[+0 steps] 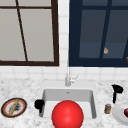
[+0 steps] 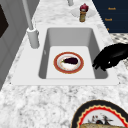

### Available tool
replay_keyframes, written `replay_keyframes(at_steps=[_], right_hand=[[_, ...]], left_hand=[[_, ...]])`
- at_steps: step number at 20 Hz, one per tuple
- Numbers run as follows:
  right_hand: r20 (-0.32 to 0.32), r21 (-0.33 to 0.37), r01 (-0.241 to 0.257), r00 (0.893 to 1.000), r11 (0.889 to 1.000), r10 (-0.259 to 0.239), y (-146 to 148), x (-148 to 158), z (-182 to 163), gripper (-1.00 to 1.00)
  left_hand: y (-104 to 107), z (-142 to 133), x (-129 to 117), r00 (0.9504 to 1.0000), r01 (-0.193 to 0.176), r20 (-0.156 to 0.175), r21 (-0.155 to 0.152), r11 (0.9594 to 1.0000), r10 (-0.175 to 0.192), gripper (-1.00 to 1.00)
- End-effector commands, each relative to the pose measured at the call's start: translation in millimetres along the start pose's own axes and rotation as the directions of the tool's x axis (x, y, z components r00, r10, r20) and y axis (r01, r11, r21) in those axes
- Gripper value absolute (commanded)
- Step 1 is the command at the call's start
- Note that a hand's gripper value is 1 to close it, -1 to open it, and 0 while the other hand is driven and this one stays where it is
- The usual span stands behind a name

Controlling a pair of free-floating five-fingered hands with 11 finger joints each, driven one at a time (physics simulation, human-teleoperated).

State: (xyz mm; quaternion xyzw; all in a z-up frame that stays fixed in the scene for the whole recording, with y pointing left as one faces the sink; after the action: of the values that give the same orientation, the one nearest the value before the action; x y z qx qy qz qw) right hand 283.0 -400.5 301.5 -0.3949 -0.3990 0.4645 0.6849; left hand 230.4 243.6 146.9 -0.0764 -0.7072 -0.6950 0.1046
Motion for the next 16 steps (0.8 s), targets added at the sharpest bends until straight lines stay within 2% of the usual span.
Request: replay_keyframes(at_steps=[1, 2, 6, 8, 11, 16], right_hand=[[0.024, 0.002, 0.104, 0.994, 0.995, -0.105, -4.0, -12.1, 9.7, -1.0], [0.033, 0.017, 0.131, 0.991, 0.991, -0.132, -5.4, -11.7, 14.0, -1.0], [0.04, 0.035, 0.168, 0.985, 0.985, -0.17, -10.4, -22.0, 27.9, -1.0], [0.016, 0.032, 0.202, 0.979, 0.979, -0.202, -11.4, -20.4, 36.0, -1.0], [-0.003, 0.036, 0.216, 0.976, 0.976, -0.216, -16.0, -22.8, 48.0, -1.0], [-0.02, 0.02, 0.264, 0.964, 0.964, -0.264, -17.3, -24.3, 61.1, -1.0]], left_hand=[[0.0, 0.0, 0.0, 1.0, 0.0, 0.0, 0.0, 1.0, 0.0, 0.0], [0.0, 0.0, 0.0, 1.0, 0.0, 0.0, 0.0, 1.0, 0.0, 0.0], [0.0, 0.0, 0.0, 1.0, 0.0, 0.0, 0.0, 1.0, 0.0, 0.0], [0.0, 0.0, 0.0, 1.0, 0.0, 0.0, 0.0, 1.0, 0.0, 0.0], [0.0, 0.0, 0.0, 1.0, 0.0, 0.0, 0.0, 1.0, 0.0, 0.0], [0.0, 0.0, 0.0, 1.0, 0.0, 0.0, 0.0, 1.0, 0.0, 0.0]])
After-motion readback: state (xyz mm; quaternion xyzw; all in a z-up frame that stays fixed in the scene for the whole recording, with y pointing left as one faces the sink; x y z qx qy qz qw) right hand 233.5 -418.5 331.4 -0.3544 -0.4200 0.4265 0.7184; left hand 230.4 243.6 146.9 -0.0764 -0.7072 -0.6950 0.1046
